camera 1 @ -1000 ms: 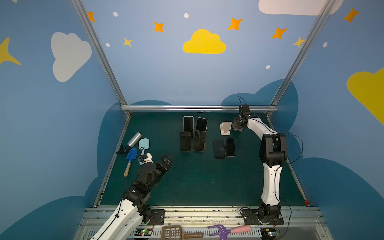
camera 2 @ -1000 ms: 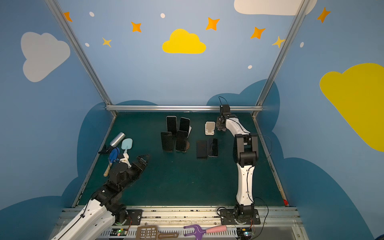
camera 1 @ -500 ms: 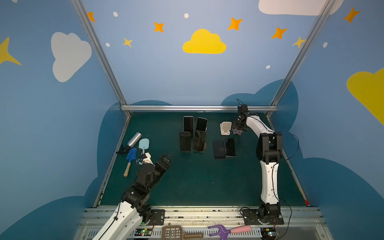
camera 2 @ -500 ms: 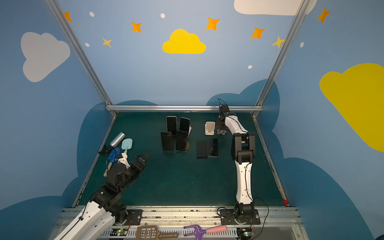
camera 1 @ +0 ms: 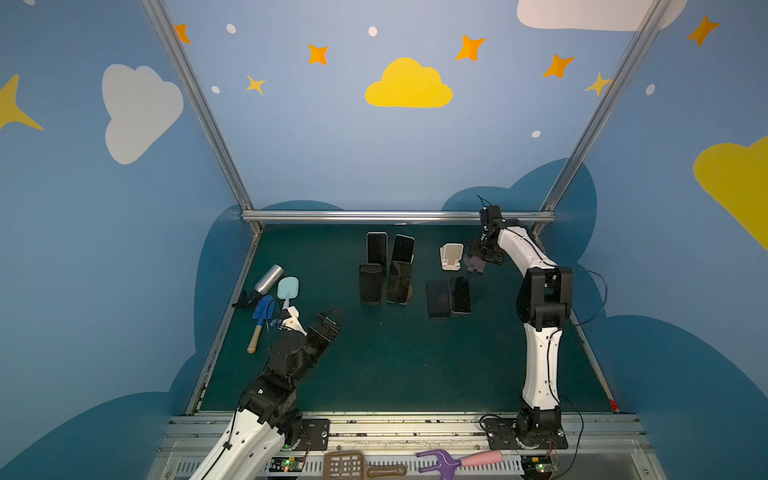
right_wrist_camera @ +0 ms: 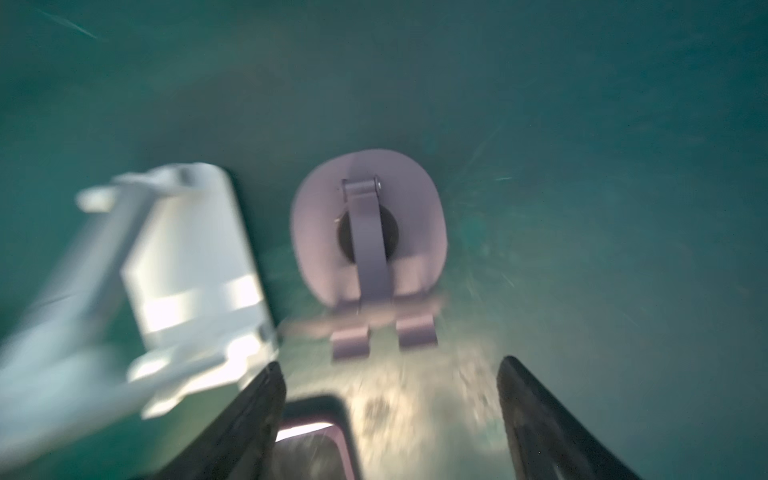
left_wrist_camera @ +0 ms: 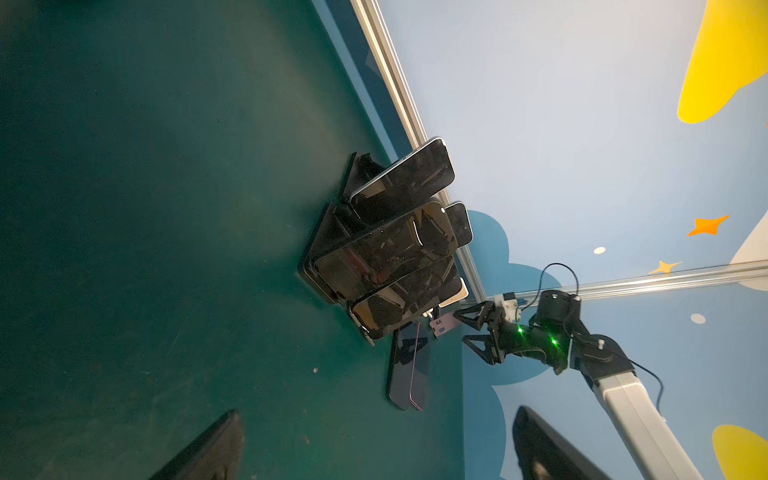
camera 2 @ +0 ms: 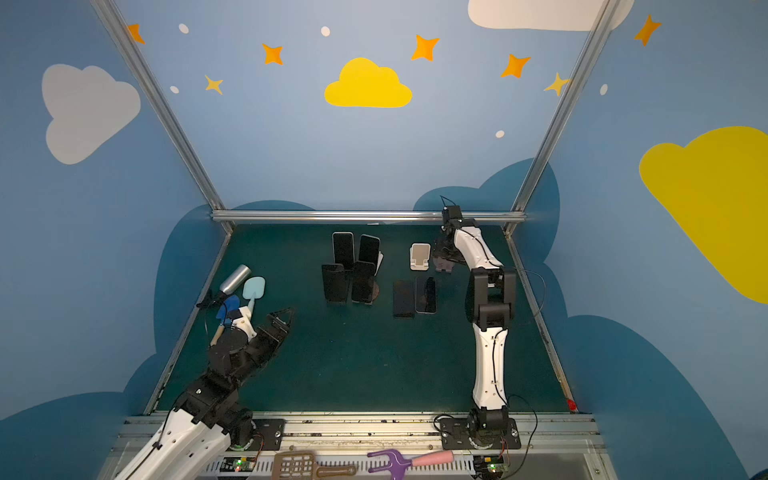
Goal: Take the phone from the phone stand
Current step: 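Set the lavender stand beside the white stand and open the right gripper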
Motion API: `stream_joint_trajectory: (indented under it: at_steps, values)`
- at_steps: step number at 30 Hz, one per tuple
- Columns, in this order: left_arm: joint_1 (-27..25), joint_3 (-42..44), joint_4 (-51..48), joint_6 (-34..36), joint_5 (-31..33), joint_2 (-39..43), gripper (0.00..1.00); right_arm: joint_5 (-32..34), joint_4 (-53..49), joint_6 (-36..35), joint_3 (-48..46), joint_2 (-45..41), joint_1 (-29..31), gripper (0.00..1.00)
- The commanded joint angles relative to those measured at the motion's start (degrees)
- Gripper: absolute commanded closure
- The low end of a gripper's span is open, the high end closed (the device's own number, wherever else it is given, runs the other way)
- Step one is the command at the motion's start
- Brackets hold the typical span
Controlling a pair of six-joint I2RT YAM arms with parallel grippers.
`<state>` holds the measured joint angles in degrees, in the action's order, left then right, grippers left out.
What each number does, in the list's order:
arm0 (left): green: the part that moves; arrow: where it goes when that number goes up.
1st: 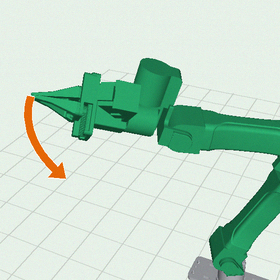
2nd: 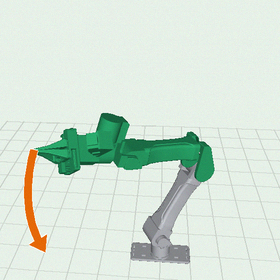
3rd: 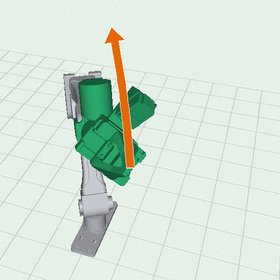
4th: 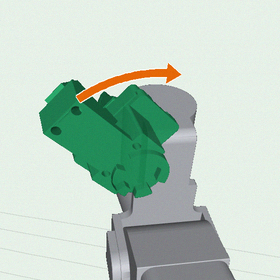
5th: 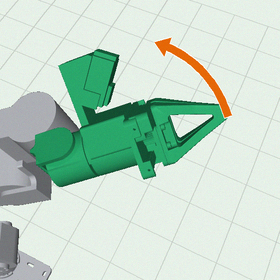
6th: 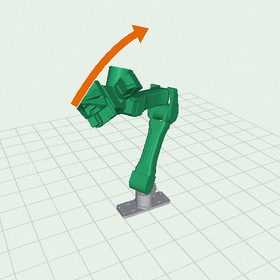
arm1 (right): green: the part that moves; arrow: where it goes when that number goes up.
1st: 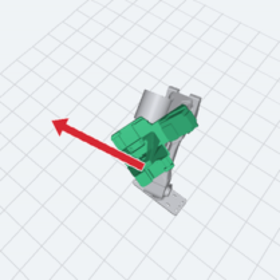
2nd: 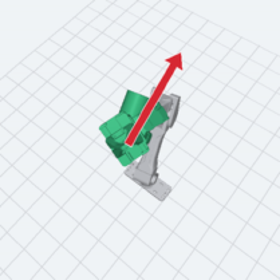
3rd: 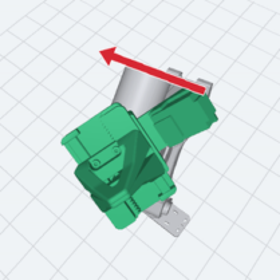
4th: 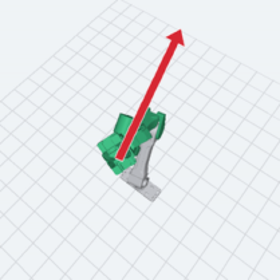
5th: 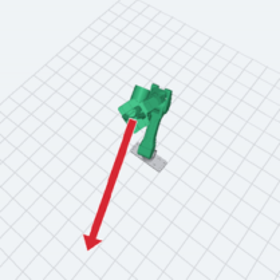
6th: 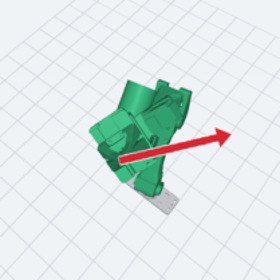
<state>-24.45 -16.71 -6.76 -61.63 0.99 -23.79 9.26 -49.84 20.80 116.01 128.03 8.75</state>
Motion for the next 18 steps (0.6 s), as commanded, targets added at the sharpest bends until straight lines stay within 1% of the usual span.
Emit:
stream_joint_trajectory:
  at_steps: [1, 3, 5, 8, 9, 11, 13, 15, 16, 18]
  values:
    - [-0.2, 0.9, -1.2, -0.3, 0.6, 0.9, 0.0, 2.5, 1.4, 2.0, -5.7, -11.6, 3.5, 0.17]
    - [-0.3, 1.0, -1.2, -0.3, 0.3, 1.1, 0.0, 3.7, 3.1, 3.5, -11.0, -15.9, 6.7, 0.17]
    - [-0.2, 1.0, -2.1, -0.3, 0.6, 1.0, 0.0, 6.5, 5.0, 6.7, -17.1, -20.2, 11.1, 0.17]
    - [-0.2, 1.1, -3.9, -0.8, 1.2, 0.7, 0.0, 10.8, 11.8, 11.9, -28.5, -27.3, 19.6, 0.17]
    - [-0.1, 1.2, -4.5, -1.1, 1.2, 0.7, 0.0, 12.6, 13.7, 13.9, -31.4, -29.2, 22.7, 0.17]
    - [-0.2, 1.3, -5.1, -1.3, 0.9, 0.8, 0.0, 13.9, 16.2, 17.8, -34.8, -31.8, 27.9, 0.16]
    - [-0.2, 1.7, -5.5, -1.6, 0.9, 1.2, 0.0, 16.1, 19.5, 20.3, -37.5, -33.0, 33.1, 0.14]
    - [-0.2, 2.2, -5.7, -2.0, 0.9, 2.1, 0.0, 19.2, 23.5, 20.1, -38.6, -32.2, 38.0, 0.13]
    - [-0.2, 2.3, -5.9, -2.1, 0.9, 2.6, 0.0, 20.4, 25.7, 18.6, -38.6, -31.3, 39.6, 0.13]
    - [-0.2, 2.8, -6.5, -2.3, 1.2, 3.9, 0.0, 26.6, 28.5, 18.9, -37.5, -28.6, 42.6, 0.11]
